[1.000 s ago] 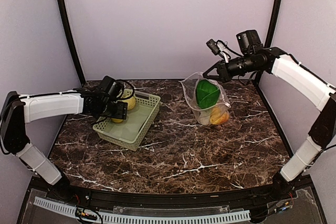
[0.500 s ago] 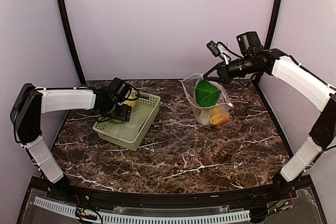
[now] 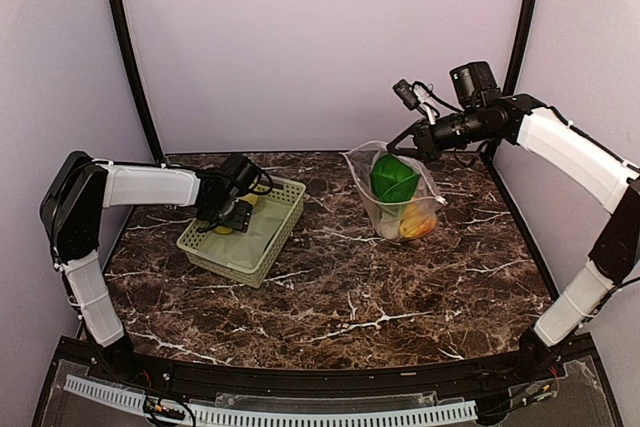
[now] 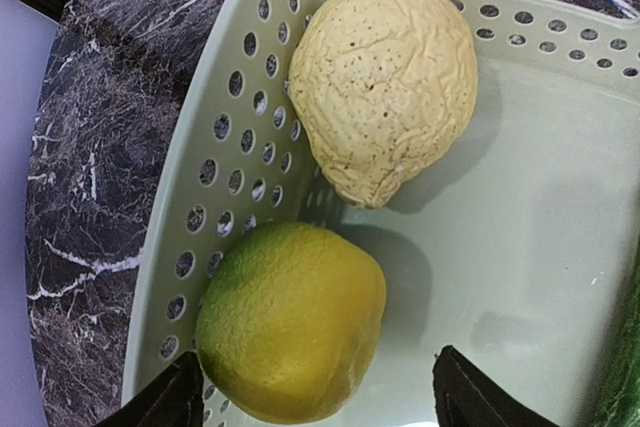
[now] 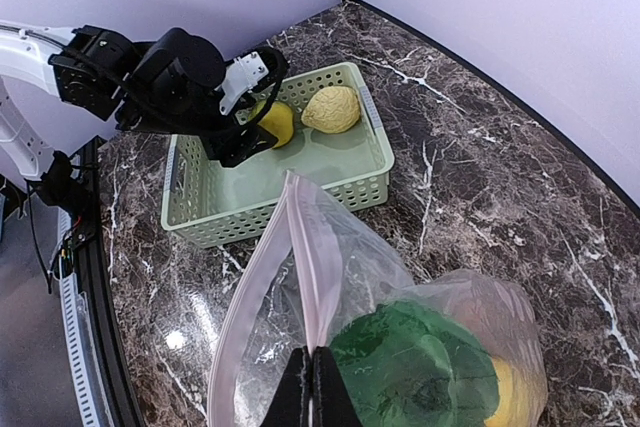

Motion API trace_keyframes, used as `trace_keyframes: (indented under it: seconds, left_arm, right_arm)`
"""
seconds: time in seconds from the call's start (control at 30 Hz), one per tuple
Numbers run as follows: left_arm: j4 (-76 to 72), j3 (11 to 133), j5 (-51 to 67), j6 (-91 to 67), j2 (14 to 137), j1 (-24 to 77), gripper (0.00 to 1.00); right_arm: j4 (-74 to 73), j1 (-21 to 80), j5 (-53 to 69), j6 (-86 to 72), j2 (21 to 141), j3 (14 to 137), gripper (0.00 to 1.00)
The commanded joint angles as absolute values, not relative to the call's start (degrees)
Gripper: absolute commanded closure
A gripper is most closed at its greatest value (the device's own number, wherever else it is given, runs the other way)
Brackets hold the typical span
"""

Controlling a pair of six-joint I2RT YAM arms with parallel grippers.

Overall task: Place the food in the zip-top bag and seal the zipper
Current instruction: Pick up the fake fruit from the bin.

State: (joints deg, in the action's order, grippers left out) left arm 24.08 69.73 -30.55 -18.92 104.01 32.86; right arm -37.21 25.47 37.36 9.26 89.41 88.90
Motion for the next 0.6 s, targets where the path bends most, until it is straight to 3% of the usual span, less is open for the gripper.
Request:
trace_keyframes:
  seconds: [0.0,0.2,0.57]
  left_arm:
    - [24.92,71.40,-32.79,-17.67,106.17,32.47,0.22]
    - [24.21,71.98,-36.48,-16.97,108.94,32.52,0.24]
    - [23.34,72.69,-32.14,-15.99,107.86,32.85,0.53]
  right_arm:
    - [-35.51,25.75,38.05,9.75,88.86,88.42,1.00]
    - [-35.76,25.84,38.41,9.73,88.96,88.34,1.00]
    - [-35.78,25.84,37.65,10.02,88.20,87.71,1.00]
